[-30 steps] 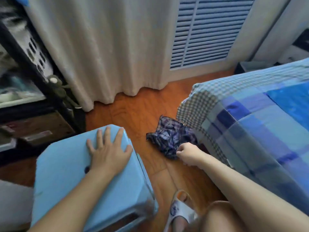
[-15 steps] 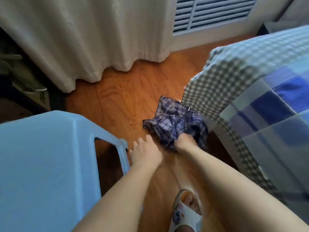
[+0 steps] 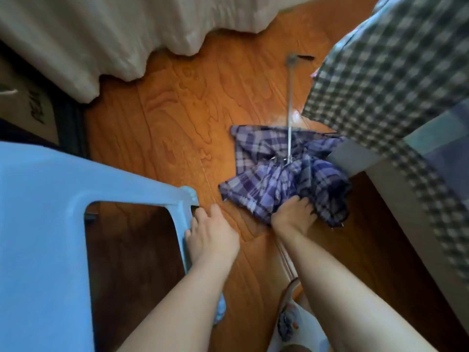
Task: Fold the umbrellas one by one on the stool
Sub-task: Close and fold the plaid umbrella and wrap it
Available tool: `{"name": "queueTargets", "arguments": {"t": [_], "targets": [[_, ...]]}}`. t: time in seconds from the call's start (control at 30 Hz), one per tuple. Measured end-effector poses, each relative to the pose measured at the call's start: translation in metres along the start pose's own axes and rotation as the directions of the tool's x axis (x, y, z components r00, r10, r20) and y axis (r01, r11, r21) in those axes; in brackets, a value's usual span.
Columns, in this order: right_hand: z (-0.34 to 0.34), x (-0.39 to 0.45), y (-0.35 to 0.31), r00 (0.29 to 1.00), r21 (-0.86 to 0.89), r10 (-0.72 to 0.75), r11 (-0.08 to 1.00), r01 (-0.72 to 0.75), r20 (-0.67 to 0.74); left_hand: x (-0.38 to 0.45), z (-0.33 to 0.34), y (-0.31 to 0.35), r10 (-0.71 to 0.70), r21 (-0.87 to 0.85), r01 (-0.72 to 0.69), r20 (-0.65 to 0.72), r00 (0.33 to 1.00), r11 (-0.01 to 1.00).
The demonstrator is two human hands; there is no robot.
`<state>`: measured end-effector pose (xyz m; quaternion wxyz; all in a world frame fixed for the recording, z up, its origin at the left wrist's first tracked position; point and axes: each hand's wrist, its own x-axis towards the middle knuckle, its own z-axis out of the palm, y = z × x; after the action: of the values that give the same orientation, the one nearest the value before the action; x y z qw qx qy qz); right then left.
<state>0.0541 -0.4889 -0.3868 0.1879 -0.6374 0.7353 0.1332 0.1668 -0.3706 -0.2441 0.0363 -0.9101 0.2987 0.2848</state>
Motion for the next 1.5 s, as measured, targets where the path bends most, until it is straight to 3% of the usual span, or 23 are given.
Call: {"name": "queueTargets", "arguments": {"t": [0.1,0.2,0.3,0.4,0.5,0.57,0.63,0.7,0.73,0.77,0.83,1.07,1.13,1.2,1.23,1.3,1.4,1.43,1.5], "targets": [[0.004,-0.022,0.014,0.996,-0.057,-0.058,0.996,0.063,0.073,-0.008,-0.008,0.005,-0.004,-0.081,0.005,0.011,1.0,0.997],[-0.011,-0.025,0.016,0.969,0.059,-0.164,0.986,0.156,0.187,-0.026,-0.021,0.013,0.046,-0.146,-0.046,-0.002,0.999,0.988],[-0.058,-0.042,-0.002,0.956,0.218,-0.254,0.951,0.219,0.149,-0.052,-0.054,0.026,0.093,-0.285,-0.11,-0.073,0.993,0.952],[-0.136,-0.082,-0.032,0.944,0.337,-0.302,0.91,0.243,0.134,-0.097,-0.114,0.037,0.158,-0.485,-0.246,-0.216,0.963,0.839],[-0.224,-0.133,-0.054,0.93,0.442,-0.362,0.847,0.296,0.069,-0.155,-0.193,0.01,0.258,-0.561,-0.549,-0.515,0.817,0.619],[-0.279,-0.173,-0.061,0.912,0.471,-0.409,0.801,0.369,-0.02,-0.186,-0.236,-0.046,0.258,-0.439,-0.668,-0.684,0.682,0.601],[-0.323,-0.211,-0.059,0.883,0.518,-0.453,0.73,0.447,-0.123,-0.196,-0.258,-0.129,0.143,-0.358,-0.558,-0.735,0.663,0.749],[-0.353,-0.247,-0.047,0.855,0.575,-0.477,0.648,0.499,-0.204,-0.194,-0.25,-0.215,0.002,-0.236,-0.185,-0.612,0.791,0.954],[-0.362,-0.266,-0.038,0.836,0.613,-0.491,0.59,0.526,-0.245,-0.197,-0.235,-0.246,-0.049,-0.13,-0.018,-0.496,0.867,0.991],[-0.369,-0.284,-0.029,0.808,0.659,-0.516,0.507,0.555,-0.284,-0.199,-0.219,-0.267,-0.07,-0.035,0.061,-0.391,0.918,0.997],[-0.375,-0.312,-0.011,0.783,0.738,-0.544,0.385,0.554,-0.303,-0.216,-0.19,-0.278,-0.053,-0.003,0.055,-0.301,0.952,0.999],[-0.382,-0.409,0.021,0.678,0.745,-0.621,0.217,0.631,-0.393,-0.328,-0.153,-0.232,0.152,0.001,-0.156,-0.223,0.963,0.988],[-0.376,-0.437,0.023,0.626,0.718,-0.681,0.21,0.664,-0.379,-0.339,-0.165,-0.231,0.196,-0.148,-0.224,-0.182,0.964,0.963],[-0.361,-0.455,0.025,0.589,0.693,-0.717,0.207,0.691,-0.373,-0.346,-0.196,-0.24,0.169,-0.485,-0.333,-0.35,0.921,0.808],[-0.351,-0.462,0.026,0.577,0.694,-0.726,0.194,0.694,-0.374,-0.35,-0.218,-0.244,0.099,-0.553,-0.393,-0.486,0.869,0.735],[-0.326,-0.474,0.028,0.578,0.705,-0.729,0.188,0.684,-0.367,-0.372,-0.263,-0.257,-0.036,-0.556,-0.552,-0.725,0.688,0.621],[-0.291,-0.497,0.028,0.574,0.699,-0.734,0.193,0.688,-0.363,-0.393,-0.31,-0.257,-0.051,-0.481,-0.687,-0.837,0.545,0.544],[-0.283,-0.503,0.028,0.568,0.693,-0.732,0.185,0.697,-0.376,-0.391,-0.317,-0.25,-0.015,-0.468,-0.691,-0.834,0.552,0.551],[-0.267,-0.51,0.021,0.554,0.68,-0.726,0.165,0.714,-0.406,-0.381,-0.318,-0.237,0.046,-0.541,-0.657,-0.752,0.657,0.525]]}}
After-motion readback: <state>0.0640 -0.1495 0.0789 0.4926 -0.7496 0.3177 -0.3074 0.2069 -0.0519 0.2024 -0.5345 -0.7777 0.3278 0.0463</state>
